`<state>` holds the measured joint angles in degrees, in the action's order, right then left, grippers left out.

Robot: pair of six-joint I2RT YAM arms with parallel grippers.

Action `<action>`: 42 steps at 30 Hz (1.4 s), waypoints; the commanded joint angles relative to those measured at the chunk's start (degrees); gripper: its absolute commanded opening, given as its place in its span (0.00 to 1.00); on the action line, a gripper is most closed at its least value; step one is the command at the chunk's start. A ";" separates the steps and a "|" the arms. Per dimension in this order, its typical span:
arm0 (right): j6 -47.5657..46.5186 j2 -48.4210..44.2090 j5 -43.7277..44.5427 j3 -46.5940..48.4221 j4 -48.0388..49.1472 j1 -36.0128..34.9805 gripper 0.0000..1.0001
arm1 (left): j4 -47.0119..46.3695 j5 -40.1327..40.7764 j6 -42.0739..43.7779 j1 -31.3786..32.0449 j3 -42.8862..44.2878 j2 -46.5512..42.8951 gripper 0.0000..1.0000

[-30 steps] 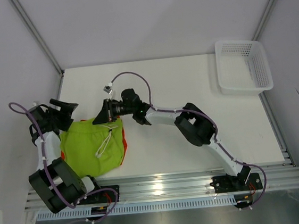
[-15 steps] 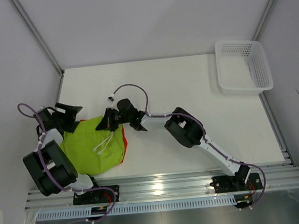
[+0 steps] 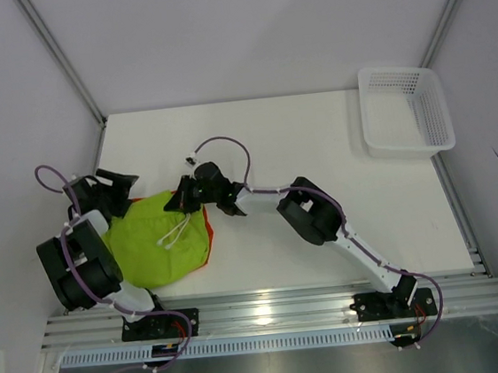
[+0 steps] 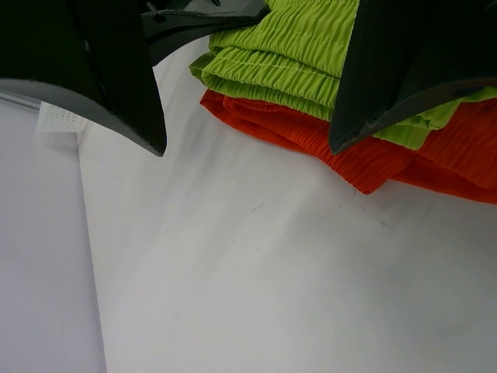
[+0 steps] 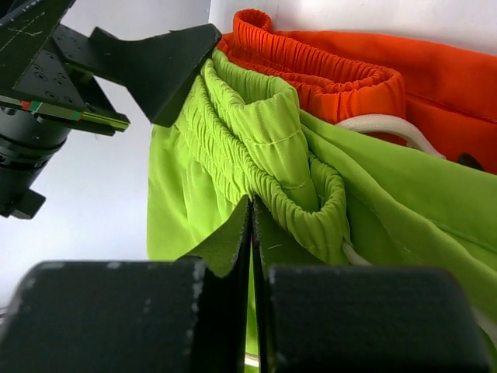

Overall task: Fold and stack the shorts
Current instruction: Neatly place the folded shorts to the corner

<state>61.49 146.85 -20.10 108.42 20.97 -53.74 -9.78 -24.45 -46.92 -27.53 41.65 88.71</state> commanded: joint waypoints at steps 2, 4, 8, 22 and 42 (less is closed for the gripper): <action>-5.41 -2.35 3.75 0.03 -8.23 1.44 0.00 | -1.04 4.14 4.46 1.33 2.64 -3.18 0.88; -7.52 -3.93 3.31 1.52 -9.01 1.27 0.01 | 0.11 4.15 4.90 2.21 4.84 -4.85 0.89; -14.02 -8.41 5.42 2.67 -12.44 1.09 0.24 | 4.93 2.91 5.87 4.84 9.50 -7.05 0.95; -36.00 -42.59 22.72 -20.34 -22.80 4.95 0.99 | 26.92 8.62 12.37 16.16 13.11 -27.08 0.99; -45.15 -94.54 41.01 -71.23 -21.06 21.04 0.99 | 2.58 29.54 21.60 50.47 -14.48 -44.91 0.99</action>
<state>18.11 55.72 15.86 40.75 -2.42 -32.82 0.97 2.92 -27.73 21.80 31.22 49.04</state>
